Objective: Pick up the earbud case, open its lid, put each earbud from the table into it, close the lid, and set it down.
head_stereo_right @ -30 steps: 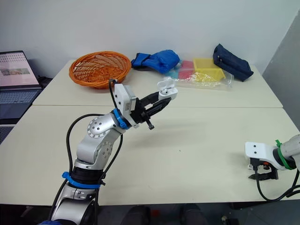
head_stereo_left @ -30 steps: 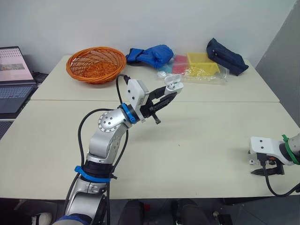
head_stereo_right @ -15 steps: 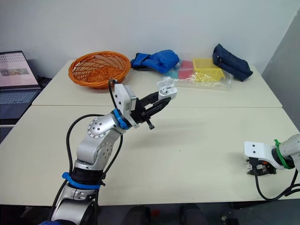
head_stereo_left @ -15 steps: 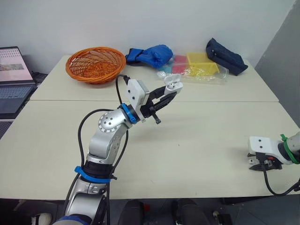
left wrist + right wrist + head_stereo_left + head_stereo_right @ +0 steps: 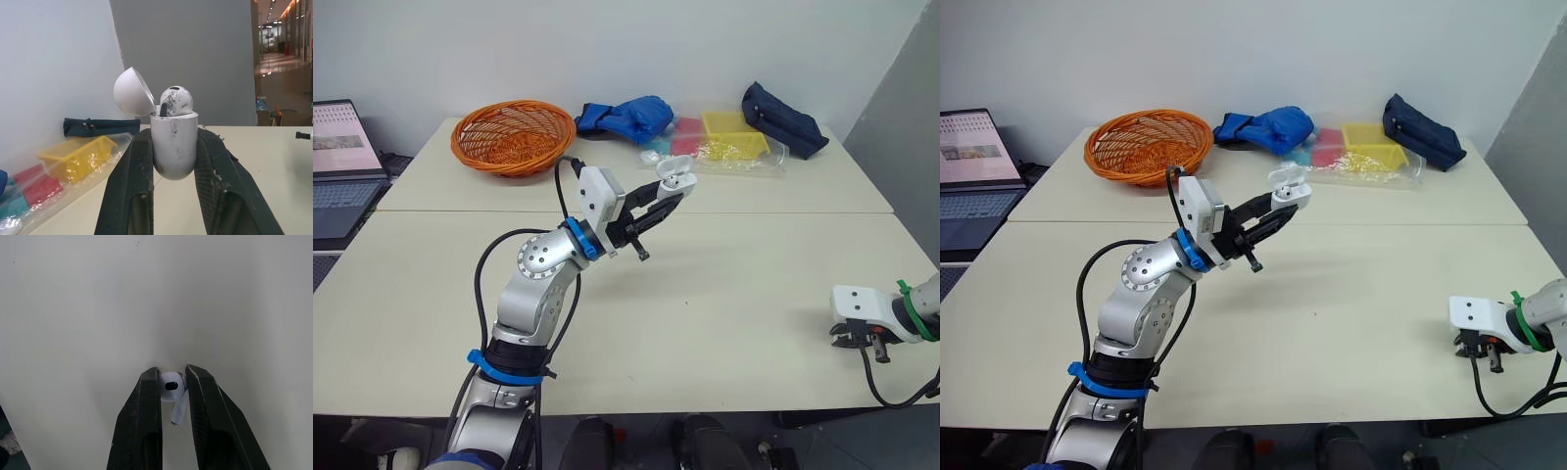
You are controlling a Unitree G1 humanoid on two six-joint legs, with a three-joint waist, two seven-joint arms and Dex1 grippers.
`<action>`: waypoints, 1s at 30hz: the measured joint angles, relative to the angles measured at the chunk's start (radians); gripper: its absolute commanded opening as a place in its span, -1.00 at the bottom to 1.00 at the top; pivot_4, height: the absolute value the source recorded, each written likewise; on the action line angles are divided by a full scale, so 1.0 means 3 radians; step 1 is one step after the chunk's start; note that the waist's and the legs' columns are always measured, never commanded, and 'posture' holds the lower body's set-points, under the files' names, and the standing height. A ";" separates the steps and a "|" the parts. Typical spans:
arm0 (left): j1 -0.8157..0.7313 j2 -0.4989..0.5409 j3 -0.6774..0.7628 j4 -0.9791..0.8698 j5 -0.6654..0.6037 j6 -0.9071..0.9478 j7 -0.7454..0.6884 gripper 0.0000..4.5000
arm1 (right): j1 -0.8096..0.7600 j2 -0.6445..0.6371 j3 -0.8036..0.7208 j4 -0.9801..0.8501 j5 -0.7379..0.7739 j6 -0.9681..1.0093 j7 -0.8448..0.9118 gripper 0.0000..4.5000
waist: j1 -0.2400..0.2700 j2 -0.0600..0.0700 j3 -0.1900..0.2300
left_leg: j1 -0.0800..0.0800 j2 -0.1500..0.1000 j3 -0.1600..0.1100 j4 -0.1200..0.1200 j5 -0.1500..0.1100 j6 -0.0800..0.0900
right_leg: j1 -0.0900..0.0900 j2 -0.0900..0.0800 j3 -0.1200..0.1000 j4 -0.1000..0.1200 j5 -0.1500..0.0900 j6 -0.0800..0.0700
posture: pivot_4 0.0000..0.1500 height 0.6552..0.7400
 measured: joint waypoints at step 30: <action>-0.0270 -0.0265 0.0037 0.0279 -0.0158 0.0095 0.0037 -0.67 | -0.1453 0.3391 -0.1626 -0.2482 0.2532 0.2793 -0.3622 -0.84 | -0.0002 0.0000 0.0000 | -0.0060 0.0003 -0.0016 -0.0002 0.0000 0.0000 | -0.0055 0.0005 -0.0014 0.0009 0.0007 0.0012 | 1.00 1.00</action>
